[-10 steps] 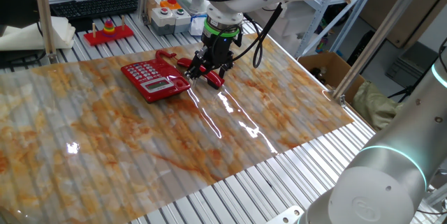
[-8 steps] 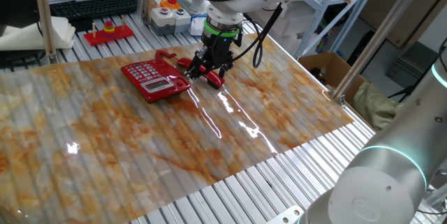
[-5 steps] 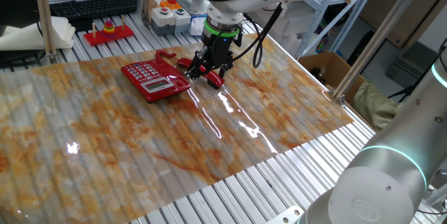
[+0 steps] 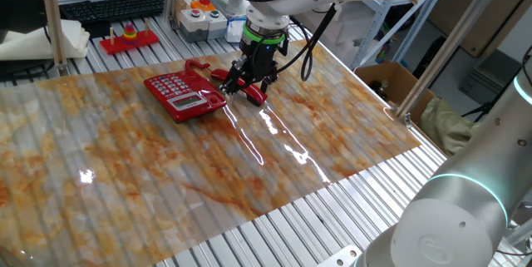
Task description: Place the handset of the telephone on the corresponding phone cradle
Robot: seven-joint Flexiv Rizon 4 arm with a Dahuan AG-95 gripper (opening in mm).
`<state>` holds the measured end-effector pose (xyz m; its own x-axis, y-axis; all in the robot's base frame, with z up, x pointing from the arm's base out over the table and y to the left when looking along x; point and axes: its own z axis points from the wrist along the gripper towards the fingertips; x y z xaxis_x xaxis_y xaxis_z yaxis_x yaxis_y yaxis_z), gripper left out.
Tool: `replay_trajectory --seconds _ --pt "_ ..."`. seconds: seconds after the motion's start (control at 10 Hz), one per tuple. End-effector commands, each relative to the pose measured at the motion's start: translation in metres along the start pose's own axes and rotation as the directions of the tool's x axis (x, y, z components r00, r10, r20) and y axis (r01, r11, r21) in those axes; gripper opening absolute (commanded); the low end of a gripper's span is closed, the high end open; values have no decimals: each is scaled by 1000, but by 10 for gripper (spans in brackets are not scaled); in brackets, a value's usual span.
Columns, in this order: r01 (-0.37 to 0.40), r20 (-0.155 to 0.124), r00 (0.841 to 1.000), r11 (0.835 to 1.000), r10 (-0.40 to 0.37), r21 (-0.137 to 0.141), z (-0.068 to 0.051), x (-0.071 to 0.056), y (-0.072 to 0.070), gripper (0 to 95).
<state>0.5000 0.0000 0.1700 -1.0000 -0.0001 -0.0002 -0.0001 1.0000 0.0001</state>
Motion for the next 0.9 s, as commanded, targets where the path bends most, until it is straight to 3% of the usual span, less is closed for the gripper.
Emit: replay_trajectory --seconds 0.1,0.6,0.9 --pt "-104 42 994 995 104 -10 0 0 0 0" --pt "-106 41 993 994 107 -16 4 -1 0 0" --pt "-92 41 995 996 92 -13 7 -12 -16 0"
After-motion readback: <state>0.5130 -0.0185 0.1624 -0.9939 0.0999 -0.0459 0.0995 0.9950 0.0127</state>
